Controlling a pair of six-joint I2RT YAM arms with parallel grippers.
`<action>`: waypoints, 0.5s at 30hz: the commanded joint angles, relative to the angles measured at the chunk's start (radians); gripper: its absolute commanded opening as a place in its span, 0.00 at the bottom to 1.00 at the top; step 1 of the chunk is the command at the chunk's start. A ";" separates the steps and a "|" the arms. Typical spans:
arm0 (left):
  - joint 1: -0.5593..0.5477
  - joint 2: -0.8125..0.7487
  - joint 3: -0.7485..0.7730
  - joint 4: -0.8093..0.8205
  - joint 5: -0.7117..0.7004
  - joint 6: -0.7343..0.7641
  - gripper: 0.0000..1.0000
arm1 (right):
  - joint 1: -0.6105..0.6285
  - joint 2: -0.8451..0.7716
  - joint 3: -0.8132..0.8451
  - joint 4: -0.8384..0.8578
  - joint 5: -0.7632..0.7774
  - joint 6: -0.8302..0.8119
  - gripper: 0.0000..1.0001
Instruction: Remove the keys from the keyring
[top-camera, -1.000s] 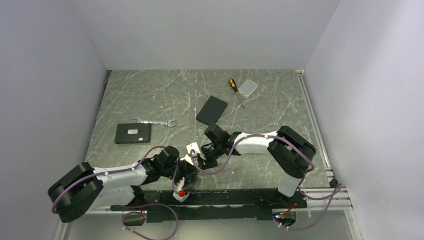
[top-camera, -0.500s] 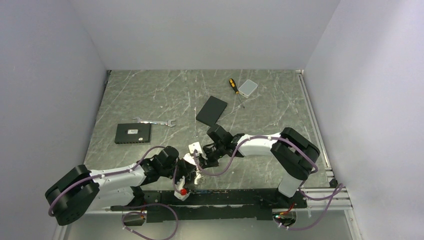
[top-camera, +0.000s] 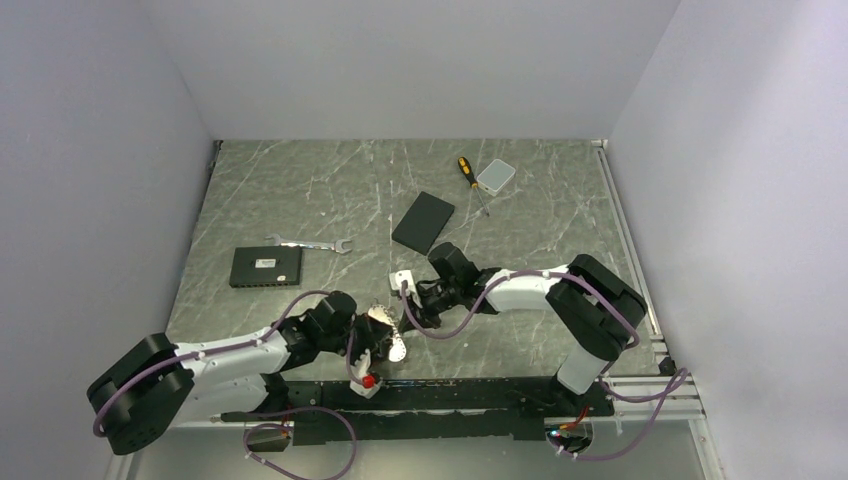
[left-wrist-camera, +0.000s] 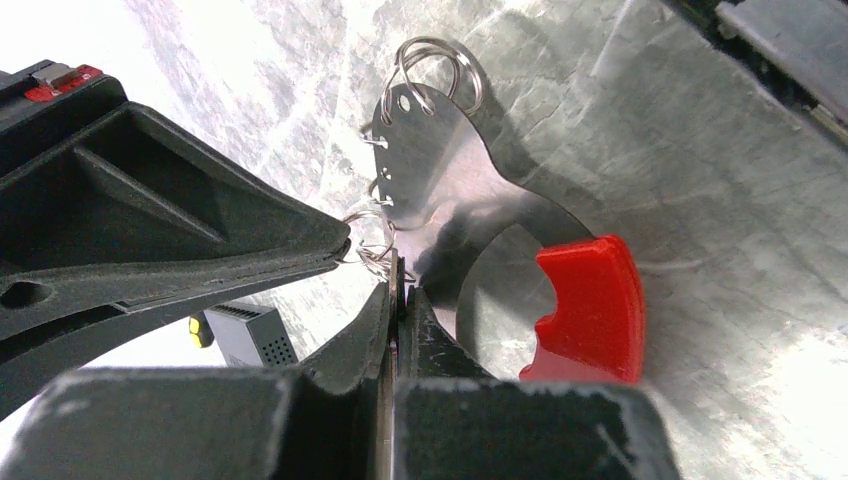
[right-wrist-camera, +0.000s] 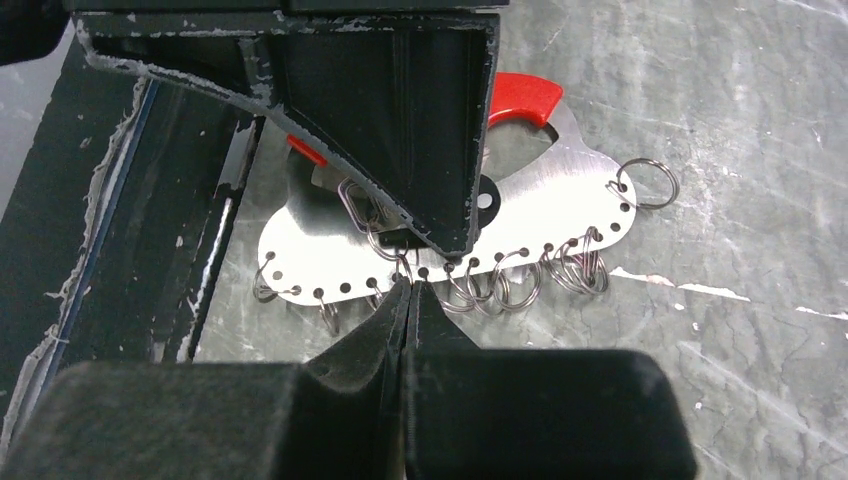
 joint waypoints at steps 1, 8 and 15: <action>-0.003 0.037 -0.003 -0.100 0.019 -0.025 0.00 | -0.029 -0.031 -0.003 0.207 -0.016 0.089 0.00; -0.003 0.071 -0.010 -0.074 0.014 0.000 0.00 | -0.058 -0.027 -0.048 0.376 -0.034 0.183 0.00; -0.002 0.114 -0.007 -0.008 -0.071 -0.005 0.00 | -0.093 -0.007 -0.150 0.677 0.009 0.297 0.00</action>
